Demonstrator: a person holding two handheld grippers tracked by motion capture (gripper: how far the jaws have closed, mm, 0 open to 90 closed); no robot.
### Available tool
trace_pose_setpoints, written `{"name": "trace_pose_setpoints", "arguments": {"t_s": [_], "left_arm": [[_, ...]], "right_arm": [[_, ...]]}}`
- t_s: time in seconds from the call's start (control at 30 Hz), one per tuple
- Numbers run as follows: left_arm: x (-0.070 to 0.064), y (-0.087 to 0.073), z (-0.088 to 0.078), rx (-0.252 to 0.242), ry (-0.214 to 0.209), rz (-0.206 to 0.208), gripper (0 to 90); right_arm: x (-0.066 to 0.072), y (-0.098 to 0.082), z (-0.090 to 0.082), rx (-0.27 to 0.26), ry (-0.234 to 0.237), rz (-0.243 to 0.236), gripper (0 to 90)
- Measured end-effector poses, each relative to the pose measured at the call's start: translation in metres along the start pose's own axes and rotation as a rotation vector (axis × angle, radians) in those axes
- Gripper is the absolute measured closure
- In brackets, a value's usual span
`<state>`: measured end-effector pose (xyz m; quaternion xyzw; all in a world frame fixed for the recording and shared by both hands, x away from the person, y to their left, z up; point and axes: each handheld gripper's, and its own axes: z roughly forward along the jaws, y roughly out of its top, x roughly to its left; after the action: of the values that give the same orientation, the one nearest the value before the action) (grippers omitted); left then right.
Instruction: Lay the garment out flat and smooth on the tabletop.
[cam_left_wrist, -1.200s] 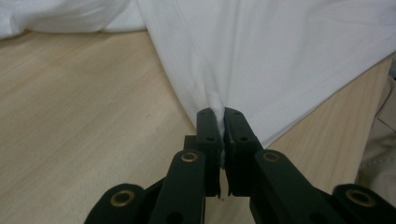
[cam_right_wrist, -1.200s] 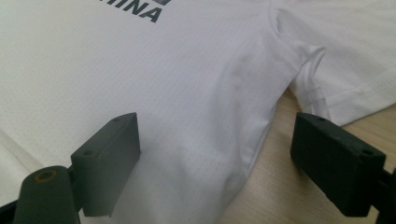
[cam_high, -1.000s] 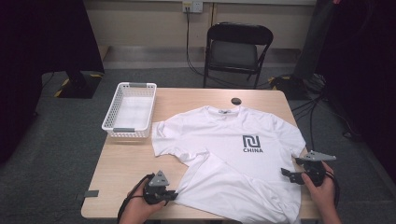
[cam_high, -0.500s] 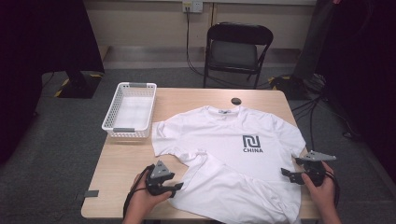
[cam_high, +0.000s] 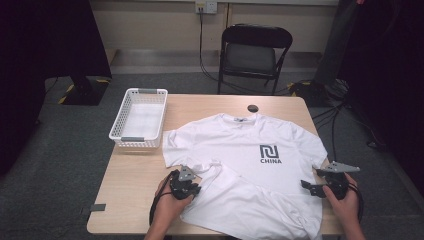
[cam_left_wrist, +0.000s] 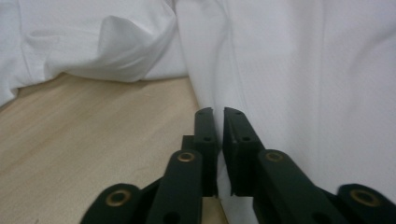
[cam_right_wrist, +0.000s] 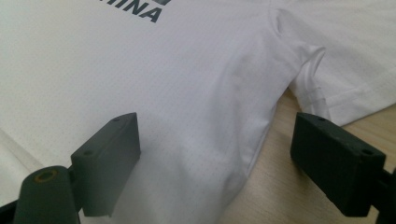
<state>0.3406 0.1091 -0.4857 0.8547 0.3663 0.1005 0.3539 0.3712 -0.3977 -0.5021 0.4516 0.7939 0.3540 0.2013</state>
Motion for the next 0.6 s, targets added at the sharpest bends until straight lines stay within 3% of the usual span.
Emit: {"name": "trace_pose_setpoints", "arguments": {"t_s": [0.07,0.4,0.6], "left_arm": [[-0.001,-0.003,-0.003,0.008,-0.009,0.002,89.9],[-0.009,-0.020,-0.024,0.021,-0.076,0.009,90.0],[-0.013,-0.032,-0.033,0.033,-0.087,0.002,90.0]], "right_arm": [[0.000,0.000,0.000,0.000,0.000,0.001,14.7],[0.000,0.000,0.000,0.000,0.000,0.001,14.7],[0.000,0.000,0.000,0.000,0.000,0.001,14.7]]}}
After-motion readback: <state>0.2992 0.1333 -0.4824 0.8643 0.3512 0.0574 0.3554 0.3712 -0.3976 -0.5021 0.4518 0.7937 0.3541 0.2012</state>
